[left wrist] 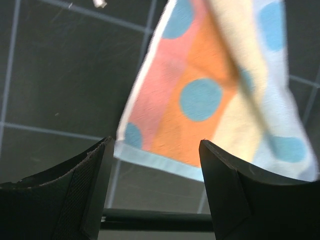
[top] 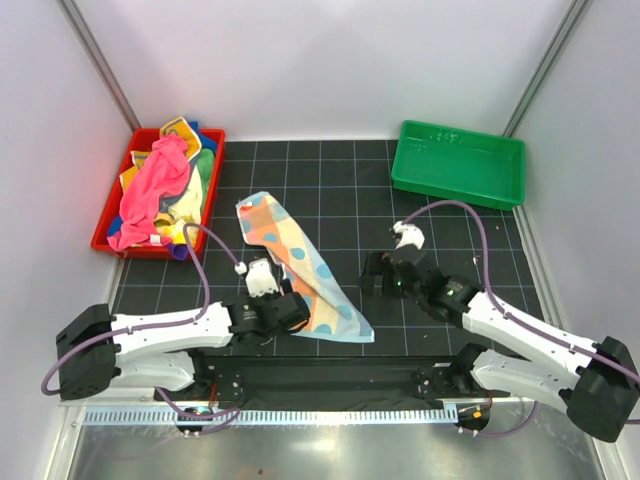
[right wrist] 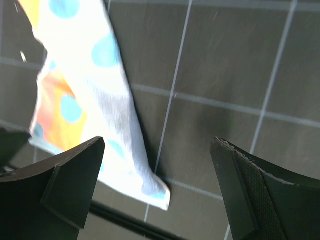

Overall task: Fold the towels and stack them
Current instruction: Flatten out the crumpled towel

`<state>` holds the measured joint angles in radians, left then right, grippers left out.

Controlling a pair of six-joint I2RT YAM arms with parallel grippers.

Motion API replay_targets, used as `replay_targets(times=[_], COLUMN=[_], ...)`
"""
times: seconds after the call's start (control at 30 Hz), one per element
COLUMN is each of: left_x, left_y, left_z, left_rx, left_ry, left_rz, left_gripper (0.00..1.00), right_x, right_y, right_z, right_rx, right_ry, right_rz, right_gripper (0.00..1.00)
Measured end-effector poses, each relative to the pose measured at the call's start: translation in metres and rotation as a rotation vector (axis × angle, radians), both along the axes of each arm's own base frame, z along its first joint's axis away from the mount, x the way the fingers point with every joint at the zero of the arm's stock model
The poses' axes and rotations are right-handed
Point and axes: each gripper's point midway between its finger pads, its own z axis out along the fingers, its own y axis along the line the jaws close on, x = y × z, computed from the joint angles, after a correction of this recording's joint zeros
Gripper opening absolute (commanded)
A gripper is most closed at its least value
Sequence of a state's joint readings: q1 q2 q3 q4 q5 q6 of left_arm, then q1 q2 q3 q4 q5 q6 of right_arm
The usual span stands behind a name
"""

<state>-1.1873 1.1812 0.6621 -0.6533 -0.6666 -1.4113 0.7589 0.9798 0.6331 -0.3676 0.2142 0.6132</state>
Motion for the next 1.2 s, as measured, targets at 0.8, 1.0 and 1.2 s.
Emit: replay_targets(times=[0.8,1.0,1.2], left_x=[0.007,0.005,0.002], left_y=[0.016,0.015,0.01], left_z=[-0.05,-0.051,-0.051], left_rx=[0.0,-0.029,-0.053], left_ry=[0.09,0.094,0.109], left_rz=[0.022,0.015,0.002], left_gripper=[0.15,0.0,0.0], right_x=[-0.082,-0.085,-0.096], right_y=[-0.012,-0.013,-0.01], right_z=[-0.07,-0.071,-0.081], right_rx=[-0.053,-0.047,-0.083], right_ry=[0.114,0.121,0.148], right_rz=[0.003,0.007,0.047], right_gripper=[0.92,0.89,0.83])
